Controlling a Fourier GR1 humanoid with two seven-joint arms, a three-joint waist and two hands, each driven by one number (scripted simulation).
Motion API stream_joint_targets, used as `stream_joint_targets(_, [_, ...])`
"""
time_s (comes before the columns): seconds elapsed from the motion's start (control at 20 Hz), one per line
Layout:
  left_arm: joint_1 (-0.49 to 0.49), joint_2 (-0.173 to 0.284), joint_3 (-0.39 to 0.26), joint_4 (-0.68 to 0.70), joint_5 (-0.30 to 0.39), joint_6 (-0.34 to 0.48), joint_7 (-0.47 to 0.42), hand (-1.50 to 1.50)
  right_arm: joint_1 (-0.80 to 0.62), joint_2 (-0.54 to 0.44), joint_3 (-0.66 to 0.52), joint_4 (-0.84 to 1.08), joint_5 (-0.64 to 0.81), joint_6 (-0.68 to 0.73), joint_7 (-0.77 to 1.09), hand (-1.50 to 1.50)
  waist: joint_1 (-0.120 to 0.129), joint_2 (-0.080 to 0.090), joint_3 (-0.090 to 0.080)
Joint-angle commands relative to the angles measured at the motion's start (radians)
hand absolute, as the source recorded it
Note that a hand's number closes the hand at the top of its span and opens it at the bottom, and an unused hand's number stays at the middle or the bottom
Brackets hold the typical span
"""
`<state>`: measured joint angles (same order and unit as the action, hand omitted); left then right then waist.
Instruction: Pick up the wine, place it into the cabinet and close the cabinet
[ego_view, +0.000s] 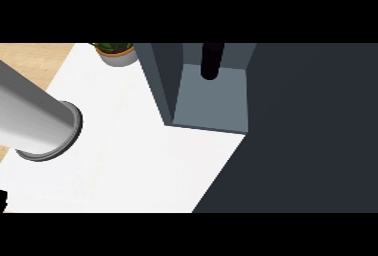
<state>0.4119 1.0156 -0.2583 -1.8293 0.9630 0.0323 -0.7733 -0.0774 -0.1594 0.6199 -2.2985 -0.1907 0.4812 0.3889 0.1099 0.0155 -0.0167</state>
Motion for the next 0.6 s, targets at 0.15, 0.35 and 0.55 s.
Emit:
stream_joint_targets(0.15, [-0.013, 0.003, -0.007, -0.013, 0.000, -0.024, 0.006, 1.50, -0.114, 0.152, -0.052, 0.158, 0.064, -0.142, 0.034, 1.50, 0.031, 0.013, -0.001])
stream_joint_targets(0.35, [-0.029, 0.009, -0.012, -0.018, -0.008, -0.027, 0.017, 1.50, -0.217, 0.153, -0.115, 0.227, 0.066, -0.142, 0.031, 1.50, 0.052, 0.018, 0.000])
stream_joint_targets(0.55, [-0.048, 0.005, -0.021, -0.021, -0.008, -0.032, 0.028, 1.50, -0.374, 0.156, -0.163, 0.343, 0.089, -0.224, 0.031, 1.50, 0.076, 0.027, 0.002])
